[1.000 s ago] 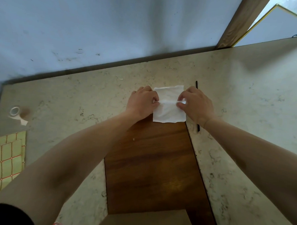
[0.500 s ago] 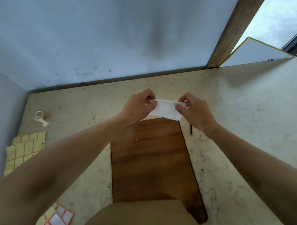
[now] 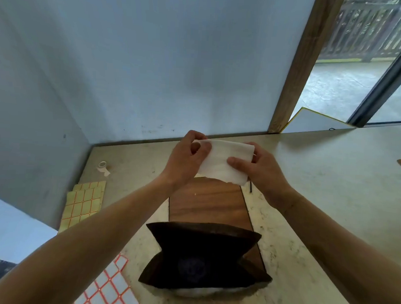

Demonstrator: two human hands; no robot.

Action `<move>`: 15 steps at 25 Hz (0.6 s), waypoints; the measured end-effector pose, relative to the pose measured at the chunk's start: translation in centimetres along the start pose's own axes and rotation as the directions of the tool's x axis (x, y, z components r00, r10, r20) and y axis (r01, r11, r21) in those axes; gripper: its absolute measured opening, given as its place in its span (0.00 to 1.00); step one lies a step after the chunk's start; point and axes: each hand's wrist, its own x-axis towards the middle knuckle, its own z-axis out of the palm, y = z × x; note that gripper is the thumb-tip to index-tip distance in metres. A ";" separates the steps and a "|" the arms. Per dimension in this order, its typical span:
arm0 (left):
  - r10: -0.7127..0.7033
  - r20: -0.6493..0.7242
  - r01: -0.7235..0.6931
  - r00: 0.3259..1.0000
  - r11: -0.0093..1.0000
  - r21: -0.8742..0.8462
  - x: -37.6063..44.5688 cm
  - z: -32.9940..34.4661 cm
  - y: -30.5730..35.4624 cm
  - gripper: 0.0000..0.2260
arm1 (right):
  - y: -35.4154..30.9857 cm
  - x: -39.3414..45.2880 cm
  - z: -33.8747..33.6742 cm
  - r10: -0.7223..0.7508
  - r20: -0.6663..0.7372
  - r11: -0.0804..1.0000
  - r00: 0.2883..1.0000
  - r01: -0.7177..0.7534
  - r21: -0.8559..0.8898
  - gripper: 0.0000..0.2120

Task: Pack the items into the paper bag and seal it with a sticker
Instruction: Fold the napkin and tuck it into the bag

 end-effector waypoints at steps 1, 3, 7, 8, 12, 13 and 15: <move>-0.005 -0.013 0.004 1.000 1.000 -0.015 -1.1 -0.2 0.6 0.03 | -0.6 -0.8 0.3 -0.013 -0.011 1.000 1.000 0.013 0.005 0.14; -0.043 -0.018 0.041 0.999 0.993 -0.113 -3.4 -0.7 1.5 0.06 | -1.6 -2.5 0.8 -0.044 -0.027 0.999 0.999 0.044 0.008 0.11; -0.062 -0.001 0.061 0.998 0.980 -0.191 -6.9 -1.2 2.4 0.14 | -2.5 -5.2 2.2 -0.070 -0.067 0.998 0.995 0.070 -0.001 0.10; -0.053 -0.016 0.049 0.998 0.983 -0.179 -7.5 -1.2 2.6 0.14 | -2.6 -5.8 2.6 -0.053 -0.071 0.999 0.996 0.053 -0.003 0.12; -0.032 -0.080 0.021 0.996 0.991 -0.132 -8.8 -1.4 3.0 0.14 | -2.9 -7.6 3.5 -0.049 -0.065 0.999 0.997 0.048 -0.013 0.16; -0.032 -0.092 0.020 0.995 0.991 -0.131 -9.0 -1.6 3.0 0.15 | -2.9 -7.8 3.5 -0.054 -0.071 0.998 0.996 0.052 -0.021 0.17; -0.049 -0.114 0.033 0.992 0.991 -0.133 -9.4 -1.9 3.1 0.17 | -2.9 -8.1 3.3 -0.045 -0.077 0.999 0.996 0.045 -0.013 0.19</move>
